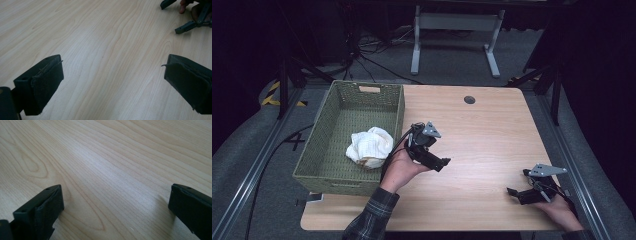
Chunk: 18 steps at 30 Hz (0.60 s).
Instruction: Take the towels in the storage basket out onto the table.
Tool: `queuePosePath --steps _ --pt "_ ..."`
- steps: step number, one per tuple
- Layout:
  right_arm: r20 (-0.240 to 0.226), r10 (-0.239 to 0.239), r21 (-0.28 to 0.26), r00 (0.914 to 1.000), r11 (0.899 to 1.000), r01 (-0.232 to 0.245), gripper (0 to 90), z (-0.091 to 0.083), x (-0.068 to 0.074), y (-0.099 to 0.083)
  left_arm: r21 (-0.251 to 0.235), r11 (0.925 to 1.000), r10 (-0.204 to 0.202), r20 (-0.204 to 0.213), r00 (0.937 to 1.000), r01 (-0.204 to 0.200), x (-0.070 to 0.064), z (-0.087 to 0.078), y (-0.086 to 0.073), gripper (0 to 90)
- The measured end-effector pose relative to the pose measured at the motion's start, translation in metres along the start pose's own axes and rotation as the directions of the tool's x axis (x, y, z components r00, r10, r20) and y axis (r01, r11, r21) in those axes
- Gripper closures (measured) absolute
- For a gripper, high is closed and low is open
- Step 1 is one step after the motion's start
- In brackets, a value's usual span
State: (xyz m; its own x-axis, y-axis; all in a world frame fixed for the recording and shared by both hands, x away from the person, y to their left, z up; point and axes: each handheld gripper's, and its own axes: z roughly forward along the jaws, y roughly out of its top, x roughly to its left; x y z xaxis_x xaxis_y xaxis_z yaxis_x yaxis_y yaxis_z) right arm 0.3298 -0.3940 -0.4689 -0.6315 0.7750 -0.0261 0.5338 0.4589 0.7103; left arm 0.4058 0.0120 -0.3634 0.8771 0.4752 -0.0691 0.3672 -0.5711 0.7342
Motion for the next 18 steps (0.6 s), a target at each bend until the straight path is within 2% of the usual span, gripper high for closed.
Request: queuePosePath --steps 2,6,11,18 --pt "0.000 0.000 0.000 1.0000 1.000 0.000 0.3 0.000 0.000 0.000 0.002 1.0000 -0.008 -0.002 1.0000 0.008 0.002 -0.002 0.001 2.9" --pt "-0.001 0.000 0.000 1.0000 1.000 0.000 0.3 0.000 0.000 0.000 0.009 1.0000 0.001 -0.013 0.9999 -0.001 0.008 -0.007 0.004 2.9" --pt "0.000 0.000 0.000 1.0000 1.000 0.000 0.3 0.000 0.000 0.000 -0.002 0.9998 -0.019 -0.033 0.9993 0.019 0.015 -0.015 0.005 2.8" --pt "0.000 0.000 0.000 1.0000 1.000 0.000 0.3 0.000 0.000 0.000 0.001 0.9997 -0.023 -0.056 0.9982 0.023 0.026 -0.028 0.005 2.9"
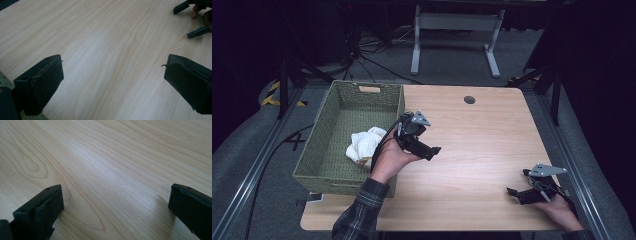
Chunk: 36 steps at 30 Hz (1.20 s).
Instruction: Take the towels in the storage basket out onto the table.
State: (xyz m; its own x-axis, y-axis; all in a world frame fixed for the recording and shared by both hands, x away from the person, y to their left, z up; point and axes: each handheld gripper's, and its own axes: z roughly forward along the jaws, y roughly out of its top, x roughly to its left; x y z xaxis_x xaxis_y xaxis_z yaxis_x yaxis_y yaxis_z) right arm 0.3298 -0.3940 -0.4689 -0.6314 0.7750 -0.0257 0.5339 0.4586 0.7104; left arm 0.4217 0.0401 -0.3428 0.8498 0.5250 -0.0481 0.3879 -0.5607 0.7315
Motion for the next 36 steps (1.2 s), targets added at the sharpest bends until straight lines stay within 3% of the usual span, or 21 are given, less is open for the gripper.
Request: queuePosePath --steps 20,36 --pt "0.000 -0.001 0.000 1.0000 1.000 0.001 0.3 0.000 0.000 0.000 -0.020 0.9981 -0.059 -0.072 0.9956 0.058 0.026 -0.028 -0.013 3.1" --pt "0.001 0.000 0.000 1.0000 1.000 0.000 0.3 0.000 0.000 0.000 -0.040 0.9915 -0.128 -0.144 0.9813 0.124 0.052 -0.055 -0.032 3.6"
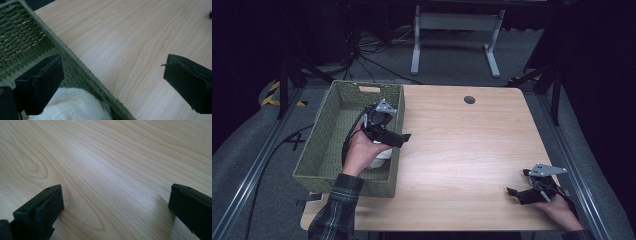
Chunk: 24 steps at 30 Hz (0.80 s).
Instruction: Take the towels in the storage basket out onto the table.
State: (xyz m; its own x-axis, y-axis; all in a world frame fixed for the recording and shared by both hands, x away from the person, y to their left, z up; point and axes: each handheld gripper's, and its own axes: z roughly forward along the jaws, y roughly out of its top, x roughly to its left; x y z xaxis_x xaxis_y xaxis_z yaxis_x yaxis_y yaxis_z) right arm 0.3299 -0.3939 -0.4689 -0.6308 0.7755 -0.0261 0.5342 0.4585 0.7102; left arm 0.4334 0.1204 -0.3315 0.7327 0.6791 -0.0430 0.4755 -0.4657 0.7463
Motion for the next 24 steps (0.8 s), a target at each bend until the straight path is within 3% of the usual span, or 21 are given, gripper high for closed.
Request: queuePosePath --steps 12,17,24 --pt "0.000 0.000 0.000 1.0000 1.000 0.000 0.3 0.000 0.000 0.000 0.002 0.9977 -0.067 -0.076 0.9949 0.067 0.030 -0.015 -0.021 5.0" --pt "0.000 0.000 0.000 1.0000 1.000 0.000 0.3 0.000 0.000 0.000 0.014 0.9947 -0.100 -0.109 0.9890 0.102 0.042 -0.015 -0.031 6.2" --pt "0.000 0.000 0.000 1.0000 1.000 0.000 0.3 0.000 0.000 0.000 0.048 0.9914 -0.114 -0.135 0.9843 0.122 0.053 -0.007 -0.044 7.2"
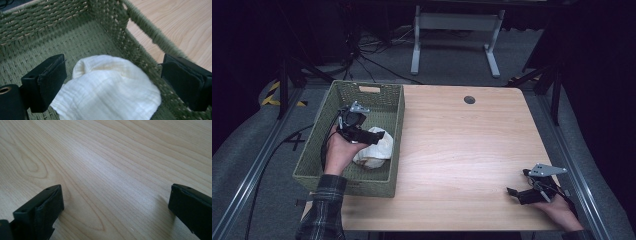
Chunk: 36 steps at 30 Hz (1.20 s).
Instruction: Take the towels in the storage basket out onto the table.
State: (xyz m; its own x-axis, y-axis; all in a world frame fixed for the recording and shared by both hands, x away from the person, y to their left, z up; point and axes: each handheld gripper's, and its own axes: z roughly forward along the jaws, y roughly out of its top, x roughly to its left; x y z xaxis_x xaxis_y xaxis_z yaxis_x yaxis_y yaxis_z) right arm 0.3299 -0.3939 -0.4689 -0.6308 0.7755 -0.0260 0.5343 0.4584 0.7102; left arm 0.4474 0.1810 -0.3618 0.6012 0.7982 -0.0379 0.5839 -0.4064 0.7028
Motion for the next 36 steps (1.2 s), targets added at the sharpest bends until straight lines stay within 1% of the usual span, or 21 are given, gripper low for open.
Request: queuePosePath --steps 1,3,6,7,8,10,11,12,14,19,20,21,25,28,29,31,32,33,34,35,36 --pt "0.000 0.000 0.000 1.0000 1.000 0.000 0.3 0.000 0.000 0.000 0.000 1.0000 0.000 0.000 1.0000 0.000 0.000 0.000 0.000 7.2" --pt "0.000 0.000 0.000 1.0000 1.000 0.000 0.3 0.000 0.000 0.000 0.025 0.9997 0.001 -0.013 0.9999 0.000 0.002 0.006 -0.004 7.2" --pt "0.000 0.000 0.000 1.0000 1.000 0.000 0.3 0.000 0.000 0.000 0.033 0.9995 0.000 -0.011 0.9999 0.000 0.003 0.011 -0.007 7.1" --pt "0.000 0.000 0.000 1.0000 1.000 0.000 0.3 0.000 0.000 0.000 0.040 0.9991 -0.011 -0.012 0.9999 0.012 0.003 0.014 -0.009 7.1" --pt "0.000 0.000 0.000 1.0000 1.000 0.000 0.3 0.000 0.000 0.000 0.045 0.9989 -0.008 -0.015 0.9999 0.009 0.004 0.016 -0.010 7.1" --pt "0.000 0.000 0.000 1.0000 1.000 0.000 0.3 0.000 0.000 0.000 0.071 0.9973 -0.013 -0.033 0.9994 0.015 0.005 0.023 -0.015 6.7" --pt "0.000 0.000 0.000 1.0000 1.000 0.000 0.3 0.000 0.000 0.000 0.080 0.9968 0.000 -0.042 0.9991 0.003 0.006 0.024 -0.015 6.6" --pt "0.000 0.000 0.000 1.0000 1.000 0.000 0.3 0.000 0.000 0.000 0.088 0.9960 -0.015 -0.044 0.9989 0.019 0.005 0.026 -0.017 6.4" --pt "0.000 0.000 0.000 1.0000 1.000 0.000 0.3 0.000 0.000 0.000 0.103 0.9942 -0.026 -0.042 0.9988 0.030 0.007 0.030 -0.021 6.5" --pt "0.000 0.000 0.000 1.0000 1.000 0.000 0.3 0.000 0.000 0.000 0.143 0.9888 -0.036 -0.046 0.9983 0.042 0.009 0.036 -0.024 6.4" --pt "0.000 0.000 0.000 1.0000 1.000 0.000 0.3 0.000 0.000 0.000 0.161 0.9862 -0.030 -0.049 0.9984 0.037 0.010 0.037 -0.024 6.5" --pt "0.000 0.000 0.000 1.0000 1.000 0.000 0.3 0.000 0.000 0.000 0.183 0.9817 -0.043 -0.045 0.9981 0.050 0.010 0.040 -0.025 6.5" --pt "0.000 0.000 0.000 1.0000 1.000 0.000 0.3 0.000 0.000 0.000 0.220 0.9736 -0.057 -0.029 0.9980 0.062 0.012 0.046 -0.028 6.4" --pt "0.000 0.000 0.000 1.0000 1.000 0.000 0.3 0.000 0.000 0.000 0.267 0.9616 -0.058 -0.018 0.9981 0.061 0.012 0.053 -0.030 6.6" --pt "0.000 0.000 0.000 1.0000 1.000 0.000 0.3 0.000 0.000 0.000 0.267 0.9616 -0.058 -0.018 0.9981 0.061 0.012 0.053 -0.030 6.6" --pt "0.000 -0.001 0.000 1.0000 1.000 0.001 0.3 0.000 0.000 0.000 0.297 0.9526 -0.064 -0.021 0.9977 0.068 0.013 0.059 -0.032 6.4" --pt "0.000 -0.001 0.000 1.0000 1.000 0.001 0.3 0.000 0.000 0.000 0.297 0.9526 -0.064 -0.021 0.9977 0.068 0.013 0.059 -0.032 6.4" --pt "0.000 -0.001 0.000 1.0000 1.000 0.001 0.3 0.000 0.000 0.000 0.318 0.9457 -0.063 -0.023 0.9978 0.067 0.012 0.062 -0.033 6.4" --pt "0.000 -0.001 0.000 1.0000 1.000 0.001 0.3 0.000 0.000 0.000 0.318 0.9457 -0.063 -0.023 0.9978 0.067 0.012 0.062 -0.033 6.5" --pt "0.000 0.000 0.000 1.0000 1.000 0.000 0.3 0.000 0.000 0.000 0.329 0.9416 -0.065 -0.028 0.9975 0.071 0.011 0.064 -0.035 6.5" --pt "0.000 0.000 0.000 1.0000 1.000 0.000 0.3 0.000 0.000 0.000 0.344 0.9367 -0.058 -0.030 0.9979 0.065 0.011 0.066 -0.035 6.5"
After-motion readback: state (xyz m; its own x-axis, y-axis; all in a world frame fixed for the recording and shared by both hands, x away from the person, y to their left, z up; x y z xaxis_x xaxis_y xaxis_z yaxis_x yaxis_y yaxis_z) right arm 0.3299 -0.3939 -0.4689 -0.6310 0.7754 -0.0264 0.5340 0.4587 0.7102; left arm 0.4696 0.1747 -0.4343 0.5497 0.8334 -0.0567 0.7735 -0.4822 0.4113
